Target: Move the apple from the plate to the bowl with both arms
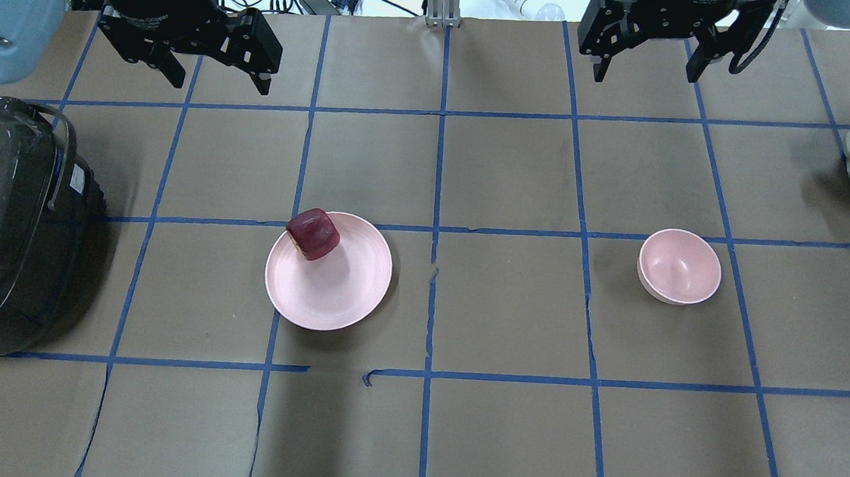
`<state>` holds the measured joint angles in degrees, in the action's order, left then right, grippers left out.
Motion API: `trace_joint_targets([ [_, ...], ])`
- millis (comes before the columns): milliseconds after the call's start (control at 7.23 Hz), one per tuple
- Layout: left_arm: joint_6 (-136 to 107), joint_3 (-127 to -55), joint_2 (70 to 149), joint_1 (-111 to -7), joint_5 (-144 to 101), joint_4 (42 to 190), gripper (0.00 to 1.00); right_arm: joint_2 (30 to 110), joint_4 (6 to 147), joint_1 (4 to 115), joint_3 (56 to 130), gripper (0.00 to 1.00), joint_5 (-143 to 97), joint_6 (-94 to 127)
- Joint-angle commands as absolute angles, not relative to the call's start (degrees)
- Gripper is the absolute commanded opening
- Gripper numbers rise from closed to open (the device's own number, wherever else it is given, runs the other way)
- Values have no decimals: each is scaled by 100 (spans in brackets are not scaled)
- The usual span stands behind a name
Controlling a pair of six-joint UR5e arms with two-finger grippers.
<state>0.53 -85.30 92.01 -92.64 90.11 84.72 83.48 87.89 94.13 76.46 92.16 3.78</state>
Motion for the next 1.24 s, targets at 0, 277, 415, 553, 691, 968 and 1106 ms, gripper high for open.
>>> trace_joint_targets([
  [0, 53, -8534, 9202, -9264, 8974, 8464, 100, 8350, 8789, 9413, 7646, 100, 9220, 378],
  [277, 53, -8578, 9228, -9255, 8991, 8464, 100, 8350, 8789, 9413, 7655, 100, 9211, 387],
  [415, 9, -8587, 9289, -9255, 8991, 8446, 100, 8341, 8789, 9413, 7664, 100, 9211, 387],
  [553, -17, -8578, 9360, -9255, 8991, 8385, 100, 8341, 8789, 9413, 7664, 100, 9211, 387],
  [691, -18, -8569, 9352, -9255, 9009, 8385, 100, 8341, 8789, 9413, 7673, 100, 9202, 387],
  [968, -9, -8552, 9316, -9264, 9053, 8385, 100, 8341, 8798, 9413, 7673, 100, 9176, 387],
  [1106, -9, -8552, 9316, -9264, 9053, 8385, 100, 8341, 8798, 9413, 7673, 100, 9167, 387],
])
